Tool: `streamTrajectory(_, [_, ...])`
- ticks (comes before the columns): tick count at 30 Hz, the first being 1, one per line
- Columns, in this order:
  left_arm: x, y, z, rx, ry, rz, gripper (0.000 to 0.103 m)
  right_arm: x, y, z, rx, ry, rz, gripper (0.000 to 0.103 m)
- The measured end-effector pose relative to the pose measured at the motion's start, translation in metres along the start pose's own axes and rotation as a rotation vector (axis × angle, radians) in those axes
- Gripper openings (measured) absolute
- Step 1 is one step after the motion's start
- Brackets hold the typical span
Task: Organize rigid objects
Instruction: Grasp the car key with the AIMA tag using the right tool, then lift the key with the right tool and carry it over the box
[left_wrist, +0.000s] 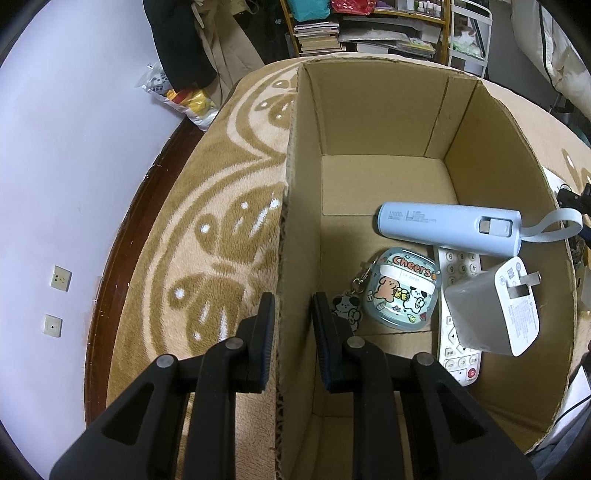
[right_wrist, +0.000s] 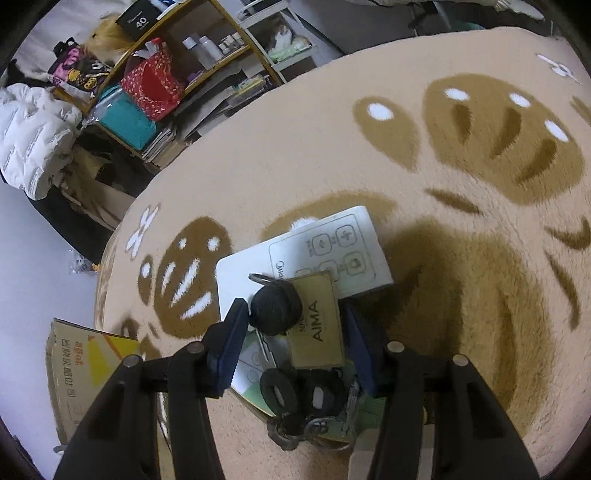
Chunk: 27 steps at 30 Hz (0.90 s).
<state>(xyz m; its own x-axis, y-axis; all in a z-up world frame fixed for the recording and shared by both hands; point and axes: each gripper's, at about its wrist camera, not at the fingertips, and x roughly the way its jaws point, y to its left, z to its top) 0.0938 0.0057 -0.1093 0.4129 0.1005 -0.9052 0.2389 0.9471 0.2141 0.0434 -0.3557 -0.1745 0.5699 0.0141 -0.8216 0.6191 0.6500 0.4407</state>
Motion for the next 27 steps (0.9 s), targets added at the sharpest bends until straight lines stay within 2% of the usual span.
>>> streamTrajectory(2, [0.000, 0.000, 0.000, 0.000, 0.001, -0.001, 0.021, -0.001, 0.004, 0.000, -0.018, 0.001, 0.008, 0.039])
streamTrajectory(3, [0.000, 0.000, 0.000, 0.000, 0.003, 0.000, 0.021, -0.005, 0.008, 0.000, -0.035, -0.003, 0.013, 0.025])
streamTrajectory(4, [0.000, -0.001, 0.000, 0.000, 0.004, 0.000, 0.021, -0.009, 0.013, 0.000, -0.056, -0.010, 0.001, 0.016])
streamTrajectory(6, [0.001, -0.001, 0.000, 0.000, 0.005, 0.000, 0.021, -0.016, 0.021, 0.000, -0.108, -0.042, -0.050, 0.014])
streamTrajectory(12, [0.001, -0.001, 0.000, 0.000, 0.005, 0.000, 0.021, -0.030, 0.033, -0.002, -0.159, -0.090, -0.060, 0.014])
streamTrajectory(17, [0.001, -0.001, 0.000, -0.001, 0.005, -0.001, 0.021, -0.041, 0.041, -0.001, -0.168, -0.117, -0.029, 0.014])
streamTrajectory(20, [0.001, -0.001, 0.000, 0.000, 0.005, -0.001, 0.021, -0.050, 0.048, -0.001, -0.184, -0.147, 0.022, 0.014])
streamTrajectory(27, [0.001, -0.002, 0.000, -0.001, 0.006, 0.000, 0.021, -0.058, 0.062, -0.005, -0.219, -0.190, 0.053, 0.014])
